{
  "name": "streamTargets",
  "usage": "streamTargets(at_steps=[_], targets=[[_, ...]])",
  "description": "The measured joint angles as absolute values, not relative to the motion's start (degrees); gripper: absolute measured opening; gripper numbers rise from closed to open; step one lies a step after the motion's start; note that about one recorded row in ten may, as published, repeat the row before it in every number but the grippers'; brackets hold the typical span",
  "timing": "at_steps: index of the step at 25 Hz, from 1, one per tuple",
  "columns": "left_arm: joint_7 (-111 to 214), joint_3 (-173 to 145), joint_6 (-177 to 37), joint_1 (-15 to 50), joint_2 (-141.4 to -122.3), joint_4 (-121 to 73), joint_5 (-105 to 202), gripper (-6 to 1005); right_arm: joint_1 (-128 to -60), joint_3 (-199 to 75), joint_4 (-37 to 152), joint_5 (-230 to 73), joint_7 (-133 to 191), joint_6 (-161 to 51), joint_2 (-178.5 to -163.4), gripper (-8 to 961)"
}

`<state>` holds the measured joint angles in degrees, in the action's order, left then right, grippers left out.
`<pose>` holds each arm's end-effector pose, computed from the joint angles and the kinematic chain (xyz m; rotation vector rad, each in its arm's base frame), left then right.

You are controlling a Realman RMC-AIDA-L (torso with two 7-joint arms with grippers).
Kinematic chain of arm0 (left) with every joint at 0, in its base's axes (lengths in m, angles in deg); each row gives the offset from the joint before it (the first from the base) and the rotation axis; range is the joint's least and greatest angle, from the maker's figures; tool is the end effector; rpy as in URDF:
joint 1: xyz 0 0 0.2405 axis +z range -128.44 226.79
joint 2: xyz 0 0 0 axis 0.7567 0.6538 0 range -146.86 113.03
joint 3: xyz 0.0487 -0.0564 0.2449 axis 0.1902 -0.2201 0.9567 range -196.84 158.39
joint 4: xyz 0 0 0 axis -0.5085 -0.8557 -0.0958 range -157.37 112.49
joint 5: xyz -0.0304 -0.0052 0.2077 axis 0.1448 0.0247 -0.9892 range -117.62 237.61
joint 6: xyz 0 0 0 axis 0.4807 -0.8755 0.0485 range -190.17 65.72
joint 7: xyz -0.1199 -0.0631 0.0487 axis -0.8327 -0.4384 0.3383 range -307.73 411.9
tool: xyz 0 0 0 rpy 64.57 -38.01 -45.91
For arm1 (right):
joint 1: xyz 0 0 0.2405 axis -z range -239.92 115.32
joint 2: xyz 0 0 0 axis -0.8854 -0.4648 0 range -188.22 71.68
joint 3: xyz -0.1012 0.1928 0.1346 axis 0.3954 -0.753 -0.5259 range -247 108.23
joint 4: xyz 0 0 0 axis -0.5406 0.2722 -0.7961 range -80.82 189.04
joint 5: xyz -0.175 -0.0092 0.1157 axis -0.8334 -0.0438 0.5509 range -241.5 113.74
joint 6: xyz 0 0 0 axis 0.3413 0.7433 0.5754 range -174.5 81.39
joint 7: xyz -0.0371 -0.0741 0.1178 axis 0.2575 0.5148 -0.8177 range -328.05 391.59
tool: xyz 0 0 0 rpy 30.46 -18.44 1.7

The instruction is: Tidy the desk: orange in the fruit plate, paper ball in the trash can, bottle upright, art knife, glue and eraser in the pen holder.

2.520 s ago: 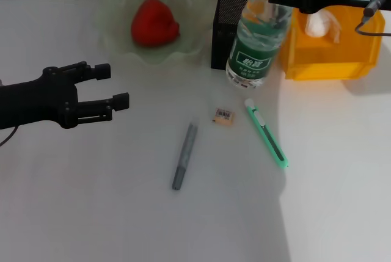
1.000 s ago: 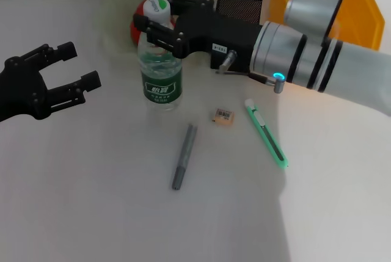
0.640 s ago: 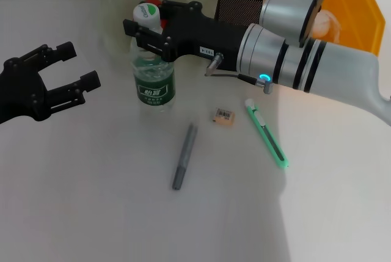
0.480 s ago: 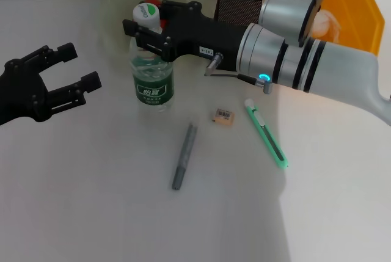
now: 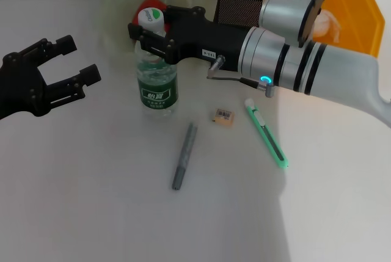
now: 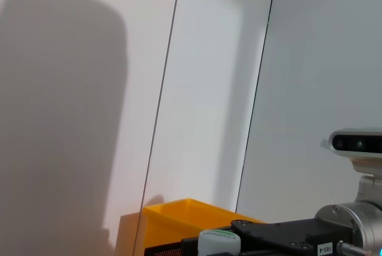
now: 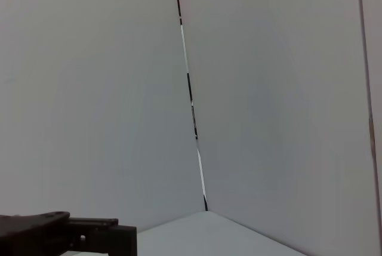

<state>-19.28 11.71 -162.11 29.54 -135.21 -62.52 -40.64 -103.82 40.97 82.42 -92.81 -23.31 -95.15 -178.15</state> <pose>-0.2926 0.2854 0.0559 -2.4218 -0.5139 -1.0181 0.1340 0.3799 -0.1098 -2.5346 0.4306 0.9211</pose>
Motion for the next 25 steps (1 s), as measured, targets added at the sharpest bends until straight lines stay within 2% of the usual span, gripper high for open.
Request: streamTargets(at_steps=[20,25], targets=[[-17.90,11.69,-162.27,29.44,-134.91,-61.99,-38.37,845,-103.17,43.04,83.13,-92.78,-23.45,-95.54,-178.15,537],[-17.90,11.58,-162.39,29.58,-134.80,-61.99,-38.17,845,-101.02,43.04,85.77,-92.73,-23.59,-96.00,-178.15,627]])
